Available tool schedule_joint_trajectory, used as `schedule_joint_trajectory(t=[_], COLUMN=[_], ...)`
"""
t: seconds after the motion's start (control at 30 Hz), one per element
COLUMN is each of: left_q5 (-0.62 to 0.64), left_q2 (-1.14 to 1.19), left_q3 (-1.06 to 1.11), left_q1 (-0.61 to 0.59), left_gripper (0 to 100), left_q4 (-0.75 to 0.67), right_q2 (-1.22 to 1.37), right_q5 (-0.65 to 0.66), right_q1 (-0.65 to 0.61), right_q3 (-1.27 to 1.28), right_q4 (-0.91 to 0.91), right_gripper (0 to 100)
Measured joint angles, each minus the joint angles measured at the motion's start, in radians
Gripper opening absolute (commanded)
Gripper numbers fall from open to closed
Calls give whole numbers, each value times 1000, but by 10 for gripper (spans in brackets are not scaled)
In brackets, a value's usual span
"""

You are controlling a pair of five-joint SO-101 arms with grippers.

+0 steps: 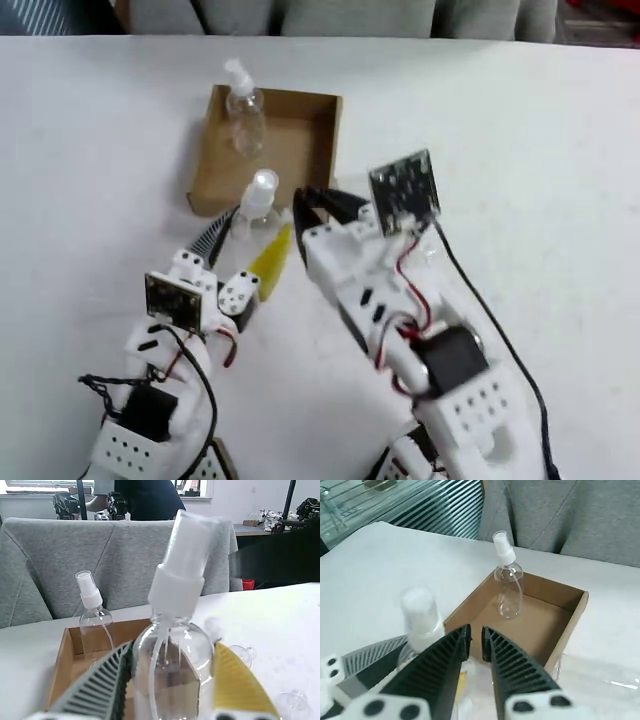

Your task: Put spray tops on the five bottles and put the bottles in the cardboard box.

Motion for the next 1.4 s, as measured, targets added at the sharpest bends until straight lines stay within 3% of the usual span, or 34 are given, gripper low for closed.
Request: schedule_joint_trajectory(t=[0.3, 0.7, 0.93, 1.4], left_q5=[0, 2, 0, 0], left_q2=[0, 0, 0, 0], left_q3=[0, 0, 0, 0], left_q1=[0, -2, 0, 0], left_gripper=[24, 24, 24, 24], left_q4=[0, 0, 0, 0], right_q2=[196, 282, 316, 218], right_q5=[0, 0, 0, 0], right_q1=[11, -35, 32, 57], right_q3=[0, -58, -63, -63], right_q4=[-226, -239, -239, 52], right_gripper=[15, 15, 15, 15])
